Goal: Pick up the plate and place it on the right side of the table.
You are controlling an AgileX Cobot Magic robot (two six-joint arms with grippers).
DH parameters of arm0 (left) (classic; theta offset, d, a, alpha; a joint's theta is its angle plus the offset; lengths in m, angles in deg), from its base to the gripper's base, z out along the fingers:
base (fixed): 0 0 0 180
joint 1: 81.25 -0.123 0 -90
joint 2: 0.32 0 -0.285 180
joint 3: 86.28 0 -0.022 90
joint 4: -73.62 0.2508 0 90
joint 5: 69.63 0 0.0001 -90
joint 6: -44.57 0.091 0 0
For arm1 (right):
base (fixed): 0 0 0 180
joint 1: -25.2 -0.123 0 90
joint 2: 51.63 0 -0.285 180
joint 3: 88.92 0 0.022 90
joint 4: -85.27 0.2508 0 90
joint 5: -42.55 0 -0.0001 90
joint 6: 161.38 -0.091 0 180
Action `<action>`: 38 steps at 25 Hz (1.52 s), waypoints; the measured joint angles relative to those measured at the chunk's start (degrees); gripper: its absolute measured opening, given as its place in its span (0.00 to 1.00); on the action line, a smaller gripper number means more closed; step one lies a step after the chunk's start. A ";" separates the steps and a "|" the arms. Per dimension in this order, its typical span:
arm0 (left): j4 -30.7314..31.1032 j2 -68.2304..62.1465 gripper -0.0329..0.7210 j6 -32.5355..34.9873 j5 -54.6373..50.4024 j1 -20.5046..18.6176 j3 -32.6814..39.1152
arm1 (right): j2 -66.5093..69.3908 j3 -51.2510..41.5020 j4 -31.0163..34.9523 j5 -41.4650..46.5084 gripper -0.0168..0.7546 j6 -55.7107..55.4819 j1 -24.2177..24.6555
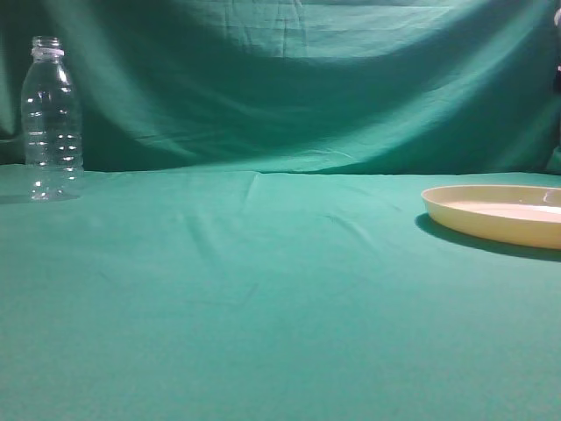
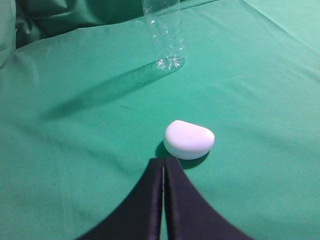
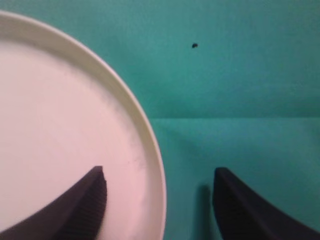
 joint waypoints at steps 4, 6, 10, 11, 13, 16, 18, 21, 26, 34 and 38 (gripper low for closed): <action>0.00 0.00 0.04 0.00 0.00 0.00 0.00 | -4.66 4.87 0.23 9.50 0.63 -1.97 0.00; 0.00 0.00 0.04 0.00 0.00 0.00 0.00 | -7.33 7.21 0.73 14.83 0.63 -2.79 0.00; 0.00 0.00 0.04 0.00 0.00 0.00 0.00 | -14.53 8.49 2.73 22.16 0.26 -3.15 0.00; 0.00 0.00 0.04 0.00 0.00 0.00 0.00 | -16.74 8.51 3.37 23.45 0.16 -3.03 0.00; 0.00 0.00 0.04 0.00 0.00 0.00 0.00 | -21.08 8.51 4.94 25.16 0.07 -2.43 0.00; 0.00 0.00 0.04 0.00 0.00 0.00 0.00 | -28.58 8.51 7.79 27.01 0.02 -0.09 0.00; 0.00 0.00 0.04 0.00 0.00 0.00 0.00 | -34.15 8.51 10.44 27.89 0.02 2.12 0.00; 0.00 0.00 0.04 0.00 0.00 0.00 0.00 | -42.71 6.15 13.88 27.76 0.02 4.62 0.00; 0.00 0.00 0.04 0.00 0.00 0.00 0.00 | -57.74 -2.98 15.03 25.91 0.02 5.44 0.00; 0.00 0.00 0.04 0.00 0.00 0.00 0.00 | -77.48 -11.40 15.31 26.01 0.02 5.89 0.00; 0.00 0.00 0.04 0.00 0.00 0.00 0.00 | -84.93 -12.36 19.83 27.19 0.02 7.48 0.00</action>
